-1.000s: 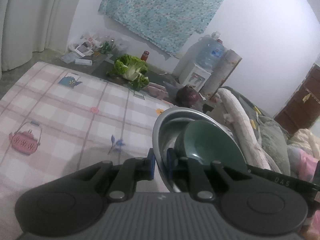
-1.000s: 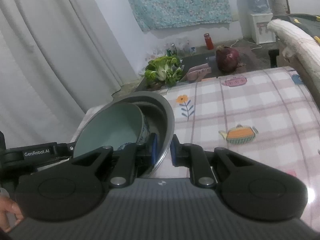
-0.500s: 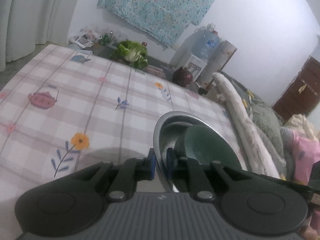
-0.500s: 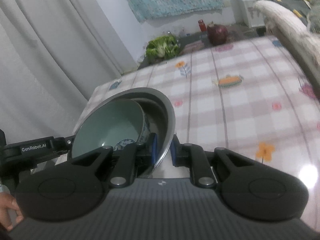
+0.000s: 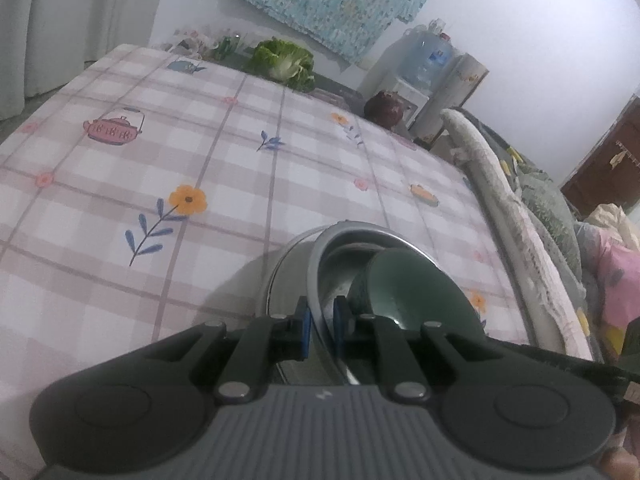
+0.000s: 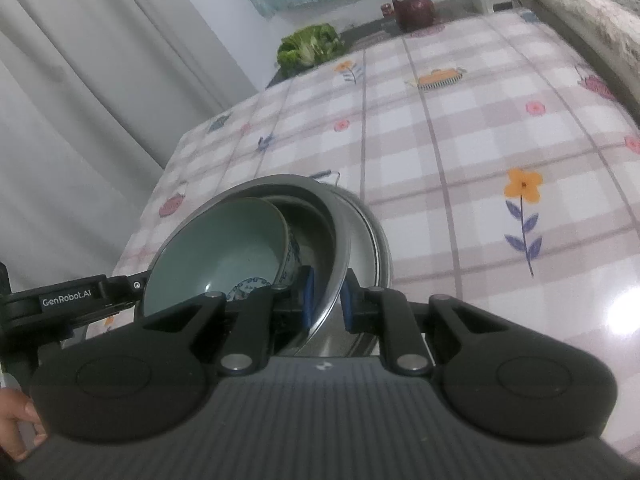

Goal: Organize plates and bowls

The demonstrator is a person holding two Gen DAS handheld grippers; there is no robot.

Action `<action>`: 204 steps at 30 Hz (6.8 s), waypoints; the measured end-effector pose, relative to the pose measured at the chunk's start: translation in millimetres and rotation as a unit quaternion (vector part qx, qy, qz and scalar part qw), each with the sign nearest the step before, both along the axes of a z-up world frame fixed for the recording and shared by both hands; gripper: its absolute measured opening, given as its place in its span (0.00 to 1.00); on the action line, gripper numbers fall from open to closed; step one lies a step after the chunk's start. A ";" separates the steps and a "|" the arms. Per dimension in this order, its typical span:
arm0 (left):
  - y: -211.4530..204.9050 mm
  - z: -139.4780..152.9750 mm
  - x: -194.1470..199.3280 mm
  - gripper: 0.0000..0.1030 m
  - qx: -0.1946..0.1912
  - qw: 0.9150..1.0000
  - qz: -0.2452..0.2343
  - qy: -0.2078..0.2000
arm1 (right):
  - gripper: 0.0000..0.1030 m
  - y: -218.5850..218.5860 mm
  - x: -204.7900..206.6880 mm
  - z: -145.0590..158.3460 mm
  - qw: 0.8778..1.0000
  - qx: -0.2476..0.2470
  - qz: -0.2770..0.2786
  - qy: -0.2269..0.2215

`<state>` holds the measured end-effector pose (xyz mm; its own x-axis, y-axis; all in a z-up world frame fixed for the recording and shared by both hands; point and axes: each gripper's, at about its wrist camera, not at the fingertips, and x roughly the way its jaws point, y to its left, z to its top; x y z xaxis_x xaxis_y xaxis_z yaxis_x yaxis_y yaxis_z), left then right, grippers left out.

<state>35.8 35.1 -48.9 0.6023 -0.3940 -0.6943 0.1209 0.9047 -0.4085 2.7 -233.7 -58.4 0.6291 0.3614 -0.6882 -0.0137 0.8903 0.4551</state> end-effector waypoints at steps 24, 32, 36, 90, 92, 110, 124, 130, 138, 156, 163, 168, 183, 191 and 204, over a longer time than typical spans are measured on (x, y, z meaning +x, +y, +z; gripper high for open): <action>-5.9 -8.1 -5.1 0.11 0.035 0.999 -0.004 0.002 | 0.13 8.6 -0.3 -6.3 0.999 -0.032 0.009 -0.001; -6.1 -9.4 -4.5 0.11 0.040 0.999 -0.006 0.001 | 0.14 11.3 0.1 -6.2 0.999 -0.043 0.011 -0.006; -7.6 -9.4 -4.3 0.15 0.044 0.999 -0.009 -0.004 | 0.15 14.5 0.7 -4.4 0.998 -0.061 0.011 -0.014; 2.6 43.2 -156.0 1.00 0.211 0.969 0.050 -0.114 | 0.99 77.0 -151.9 66.0 0.978 -0.173 -0.001 -0.116; 4.2 41.2 -155.2 1.00 0.209 0.971 0.051 -0.104 | 0.99 81.5 -153.0 63.1 0.977 -0.183 -0.006 -0.111; -3.9 21.7 -135.7 1.00 0.226 0.973 0.043 0.008 | 0.99 83.3 -132.9 36.5 0.977 -0.212 -0.036 -0.005; -12.7 22.9 -130.8 1.00 0.237 0.971 0.037 0.013 | 0.99 84.4 -132.9 31.0 0.975 -0.220 -0.033 -0.003; -13.8 22.8 -129.6 1.00 0.239 0.970 0.038 0.013 | 0.99 84.8 -132.3 30.9 0.975 -0.221 -0.029 -0.002; -15.5 22.7 -127.2 1.00 0.241 0.970 0.039 0.015 | 0.99 83.2 -130.1 29.5 0.976 -0.218 -0.029 0.001; -16.4 23.9 -125.7 1.00 0.242 0.969 0.039 0.014 | 0.99 80.3 -127.4 29.2 0.976 -0.215 -0.030 0.002; -16.6 24.4 -125.2 1.00 0.243 0.969 0.039 0.014 | 0.99 80.8 -127.4 30.0 0.976 -0.215 -0.030 0.001; -16.6 24.4 -125.3 1.00 0.243 0.969 0.039 0.015 | 0.99 80.6 -127.5 30.1 0.976 -0.215 -0.029 0.001; -13.0 25.9 -124.6 1.00 0.243 0.969 0.043 0.013 | 0.99 82.2 -128.2 30.9 0.976 -0.216 -0.029 0.000; -12.7 25.8 -125.5 1.00 0.243 0.969 0.043 0.013 | 0.99 82.8 -128.6 31.0 0.976 -0.215 -0.030 0.000; -11.6 24.7 -126.6 1.00 0.245 0.968 0.045 0.013 | 0.99 83.7 -129.9 31.5 0.976 -0.215 -0.030 0.002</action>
